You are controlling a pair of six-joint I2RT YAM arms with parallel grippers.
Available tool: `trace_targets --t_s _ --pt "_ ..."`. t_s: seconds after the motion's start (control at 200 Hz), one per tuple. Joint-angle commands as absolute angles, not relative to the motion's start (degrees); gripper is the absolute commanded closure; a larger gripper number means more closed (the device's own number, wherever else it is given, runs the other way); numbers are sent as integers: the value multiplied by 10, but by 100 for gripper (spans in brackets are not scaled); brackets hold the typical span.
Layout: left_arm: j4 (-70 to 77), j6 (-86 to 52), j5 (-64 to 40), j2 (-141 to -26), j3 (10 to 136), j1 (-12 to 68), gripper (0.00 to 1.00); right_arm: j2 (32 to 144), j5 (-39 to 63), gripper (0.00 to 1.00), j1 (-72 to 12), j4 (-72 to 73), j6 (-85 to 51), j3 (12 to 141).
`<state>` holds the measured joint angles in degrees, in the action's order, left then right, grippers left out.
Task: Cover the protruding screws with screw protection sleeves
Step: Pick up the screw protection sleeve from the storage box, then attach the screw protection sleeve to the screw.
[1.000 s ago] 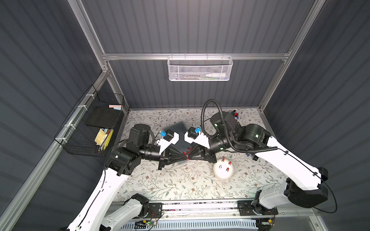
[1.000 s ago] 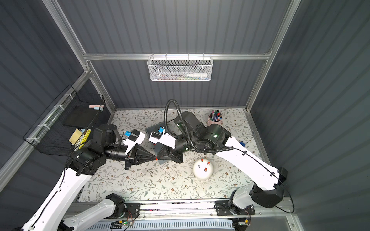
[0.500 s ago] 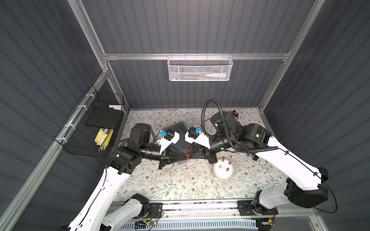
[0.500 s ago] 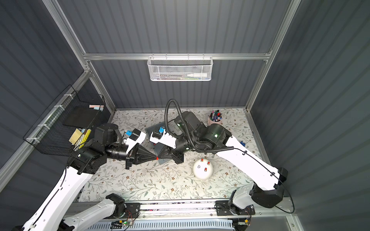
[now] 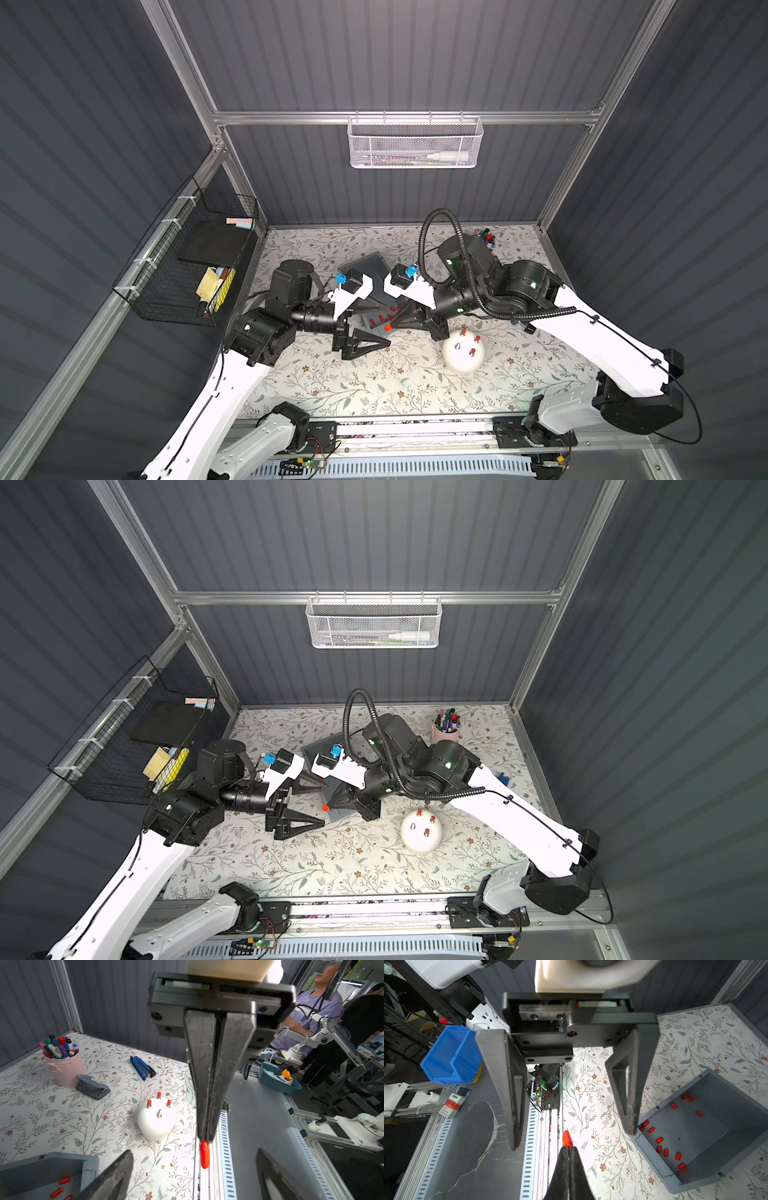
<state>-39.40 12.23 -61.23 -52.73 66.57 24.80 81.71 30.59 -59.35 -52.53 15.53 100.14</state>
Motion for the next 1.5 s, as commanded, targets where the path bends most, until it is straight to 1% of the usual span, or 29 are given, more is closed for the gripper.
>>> trace_targets --t_s 0.0,0.13,0.21,0.4,0.48,0.67,0.875,1.061,1.496 --pt "-397 148 -560 -502 657 251 6 791 262 100 -594 -535 149 983" --pt "-449 191 -498 -488 650 250 5 769 188 100 -587 -587 127 943" --pt "-473 211 -444 -483 640 250 5 760 122 100 -575 -627 108 914" --pt "-484 216 -322 -489 612 250 4 759 28 100 -541 -720 54 895" --pt "-486 213 -302 -497 608 250 4 762 8 100 -527 -735 21 881" --pt "-492 208 -298 -508 604 250 4 779 -37 100 -510 -760 -67 842" --pt "-494 207 -296 -505 597 250 4 775 -27 100 -490 -739 -105 783" --pt "-496 207 -295 -496 596 250 4 757 -9 100 -476 -688 -113 726" --pt "-501 211 -295 -490 598 250 4 763 10 100 -469 -656 -115 698"
